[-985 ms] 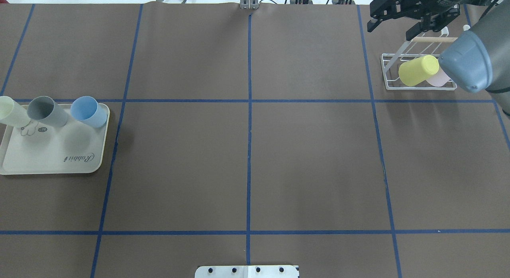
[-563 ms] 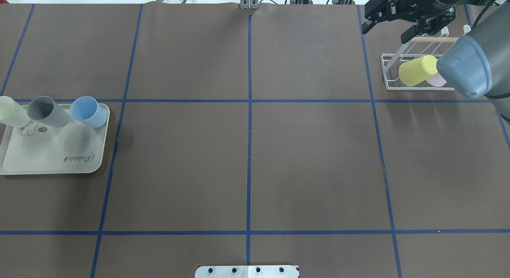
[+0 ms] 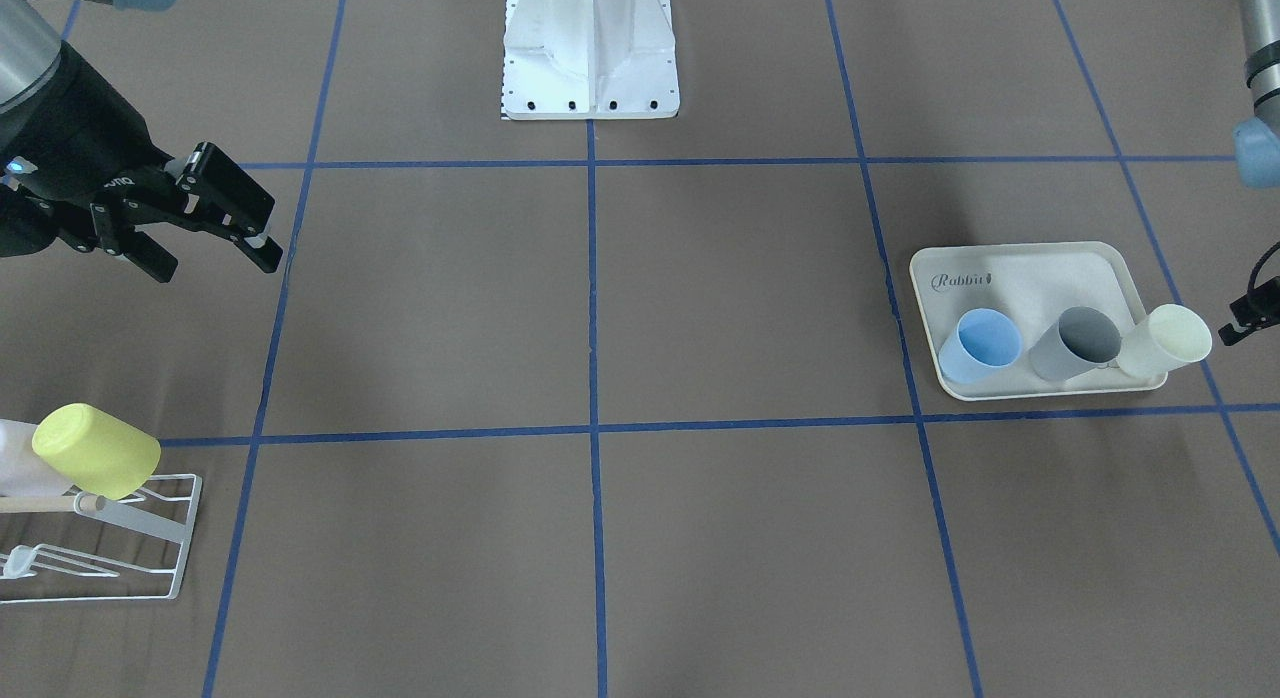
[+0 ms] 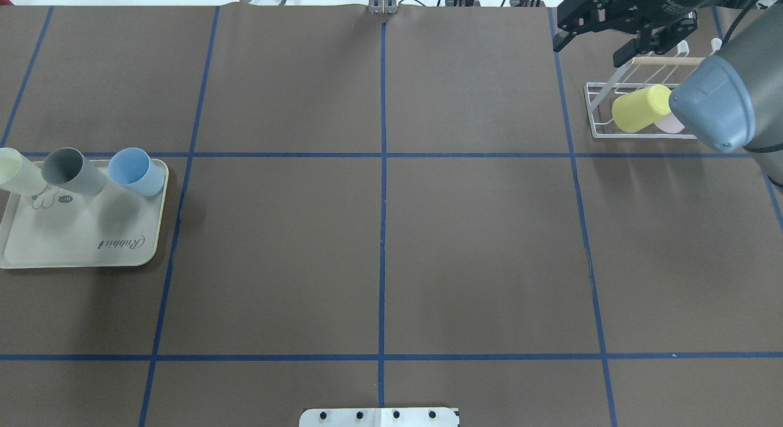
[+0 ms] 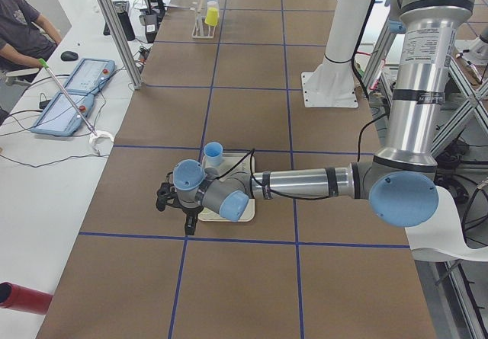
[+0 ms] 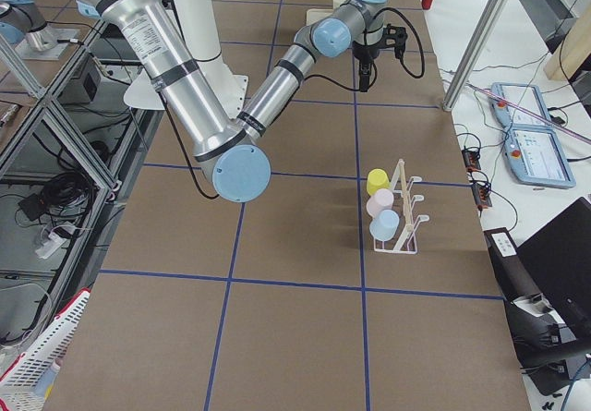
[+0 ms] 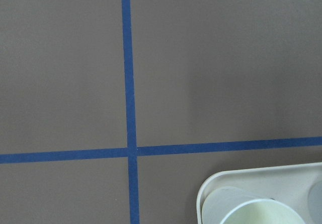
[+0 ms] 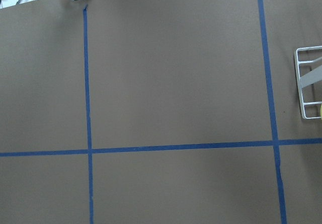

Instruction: Transfer IKEA cup to right arm and place on rack

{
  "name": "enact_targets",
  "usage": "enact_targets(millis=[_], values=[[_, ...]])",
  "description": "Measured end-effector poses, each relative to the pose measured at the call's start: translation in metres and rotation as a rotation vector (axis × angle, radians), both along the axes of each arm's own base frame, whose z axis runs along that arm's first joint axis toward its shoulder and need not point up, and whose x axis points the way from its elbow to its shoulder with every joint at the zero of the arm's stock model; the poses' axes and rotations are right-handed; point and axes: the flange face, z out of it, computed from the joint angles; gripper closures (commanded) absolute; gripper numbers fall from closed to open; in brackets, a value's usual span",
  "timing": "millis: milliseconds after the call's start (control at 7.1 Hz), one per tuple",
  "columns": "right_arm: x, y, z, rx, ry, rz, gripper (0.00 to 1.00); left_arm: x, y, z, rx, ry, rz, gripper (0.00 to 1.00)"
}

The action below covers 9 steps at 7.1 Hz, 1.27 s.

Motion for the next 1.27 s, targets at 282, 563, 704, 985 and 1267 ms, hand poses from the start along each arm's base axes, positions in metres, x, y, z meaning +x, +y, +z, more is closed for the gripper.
enact_targets(millis=[282,563,704,985,1267], values=[[0.0,0.0,0.0,0.0,0.0,0.0,0.01,0.011,0.003,0.002,-0.009,0.004,0.01,0.0],[-0.001,0.001,0.0,0.002,-0.001,-0.003,0.01,0.02,0.006,0.007,-0.018,0.002,0.025,0.0],[-0.002,0.003,-0.002,0.005,-0.003,-0.006,0.01,0.029,0.008,0.008,-0.017,0.003,0.042,0.11],[-0.002,0.004,-0.003,0.008,-0.004,-0.007,0.01,0.042,0.014,0.011,-0.003,0.002,0.068,0.91],[-0.002,0.005,-0.004,0.009,-0.006,-0.009,0.01,0.044,0.017,0.013,0.009,0.002,0.072,1.0]])
